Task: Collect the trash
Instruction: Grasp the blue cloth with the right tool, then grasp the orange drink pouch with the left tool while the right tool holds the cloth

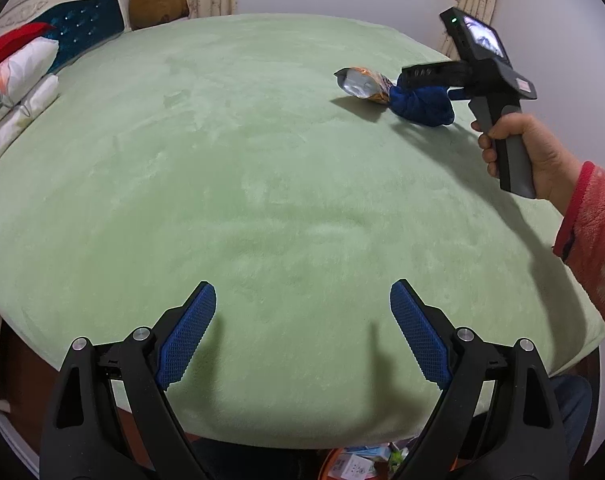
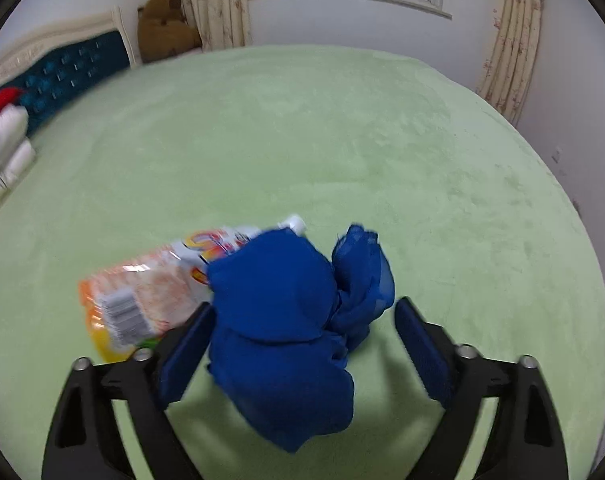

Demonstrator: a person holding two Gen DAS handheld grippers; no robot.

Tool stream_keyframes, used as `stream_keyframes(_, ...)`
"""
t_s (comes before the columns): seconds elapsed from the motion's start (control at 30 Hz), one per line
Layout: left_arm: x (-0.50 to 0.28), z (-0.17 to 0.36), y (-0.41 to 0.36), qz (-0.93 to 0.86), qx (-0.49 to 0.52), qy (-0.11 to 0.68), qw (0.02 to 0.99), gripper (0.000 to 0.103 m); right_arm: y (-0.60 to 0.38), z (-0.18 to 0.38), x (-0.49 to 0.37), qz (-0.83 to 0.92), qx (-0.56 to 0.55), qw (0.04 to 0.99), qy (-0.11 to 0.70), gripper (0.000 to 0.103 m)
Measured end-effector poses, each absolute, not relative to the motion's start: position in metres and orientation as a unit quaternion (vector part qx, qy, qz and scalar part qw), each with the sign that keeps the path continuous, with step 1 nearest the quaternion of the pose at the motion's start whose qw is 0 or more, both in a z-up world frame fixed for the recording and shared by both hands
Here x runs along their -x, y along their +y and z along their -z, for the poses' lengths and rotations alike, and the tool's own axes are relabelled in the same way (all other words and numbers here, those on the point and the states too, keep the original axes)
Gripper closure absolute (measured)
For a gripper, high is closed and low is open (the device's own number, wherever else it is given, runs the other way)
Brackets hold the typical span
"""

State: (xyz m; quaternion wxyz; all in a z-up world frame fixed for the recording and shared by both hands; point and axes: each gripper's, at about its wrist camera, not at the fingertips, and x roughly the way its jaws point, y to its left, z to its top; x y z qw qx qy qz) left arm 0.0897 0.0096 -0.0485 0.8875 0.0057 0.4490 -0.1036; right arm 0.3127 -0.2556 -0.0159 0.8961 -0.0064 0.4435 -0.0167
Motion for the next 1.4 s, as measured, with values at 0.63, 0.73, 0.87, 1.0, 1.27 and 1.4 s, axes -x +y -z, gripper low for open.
stream_keyframes(0.63, -0.132, 0.041, -0.003, 0.125, 0.029, 0.451, 0.883, 0.016, -0.259, -0.030, -0.207, -0.024, 0.026, 0.916, 0.399, 0.054)
stream_keyframes(0.73, -0.156, 0.036, -0.010, 0.142, 0.041, 0.450, 0.881, 0.016, -0.261, -0.041, -0.179, -0.032, 0.031, 0.921, 0.386, 0.054)
stream_keyframes(0.87, -0.197, 0.032, -0.021, 0.170, 0.080, 0.442, 0.877, 0.016, -0.267, -0.051, -0.146, -0.040, 0.030, 0.926, 0.375, 0.054)
stream_keyframes(1.0, -0.238, 0.034, -0.033, 0.174, 0.114, 0.431, 0.878, 0.016, -0.269, -0.053, -0.127, -0.039, 0.039, 0.926, 0.373, 0.054)
stream_keyframes(1.27, -0.317, 0.055, -0.051, 0.192, 0.199, 0.424, 0.863, 0.016, -0.275, -0.052, -0.107, -0.040, 0.047, 0.926, 0.372, 0.054)
stream_keyframes(1.4, -0.344, 0.064, -0.055, 0.189, 0.234, 0.421, 0.856, 0.016, -0.279, -0.050, -0.107, -0.039, 0.044, 0.925, 0.376, 0.054)
